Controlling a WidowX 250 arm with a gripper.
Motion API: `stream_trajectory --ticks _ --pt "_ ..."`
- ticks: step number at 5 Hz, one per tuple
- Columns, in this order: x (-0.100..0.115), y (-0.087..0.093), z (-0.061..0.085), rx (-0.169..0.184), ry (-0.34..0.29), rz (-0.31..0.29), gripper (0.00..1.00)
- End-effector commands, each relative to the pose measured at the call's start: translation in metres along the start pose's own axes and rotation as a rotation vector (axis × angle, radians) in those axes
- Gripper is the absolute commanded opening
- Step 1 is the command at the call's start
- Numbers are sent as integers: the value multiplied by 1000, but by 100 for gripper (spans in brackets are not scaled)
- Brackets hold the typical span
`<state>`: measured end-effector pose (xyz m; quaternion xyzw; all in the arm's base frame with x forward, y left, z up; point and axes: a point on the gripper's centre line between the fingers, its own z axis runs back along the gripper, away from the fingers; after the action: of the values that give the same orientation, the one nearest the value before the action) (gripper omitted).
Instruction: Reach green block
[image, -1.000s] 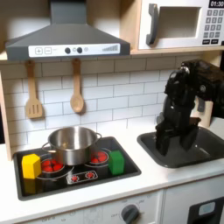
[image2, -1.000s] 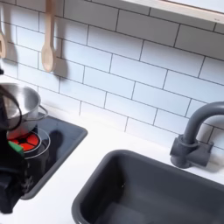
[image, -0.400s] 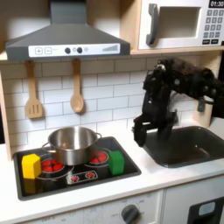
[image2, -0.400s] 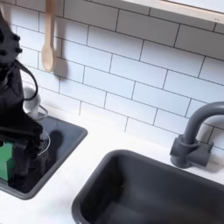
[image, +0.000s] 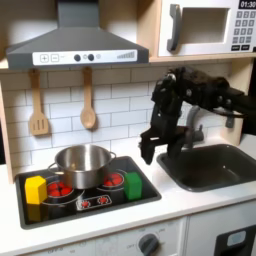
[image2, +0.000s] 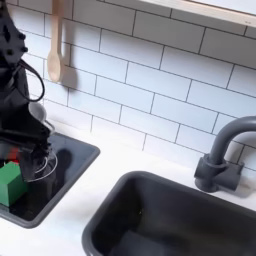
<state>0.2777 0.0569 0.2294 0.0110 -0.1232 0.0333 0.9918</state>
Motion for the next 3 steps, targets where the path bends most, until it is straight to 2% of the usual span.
stream_trajectory --ticks 1,3 --pt "25 12 -15 28 -16 32 100" --pt "35 22 -30 51 -14 31 100"
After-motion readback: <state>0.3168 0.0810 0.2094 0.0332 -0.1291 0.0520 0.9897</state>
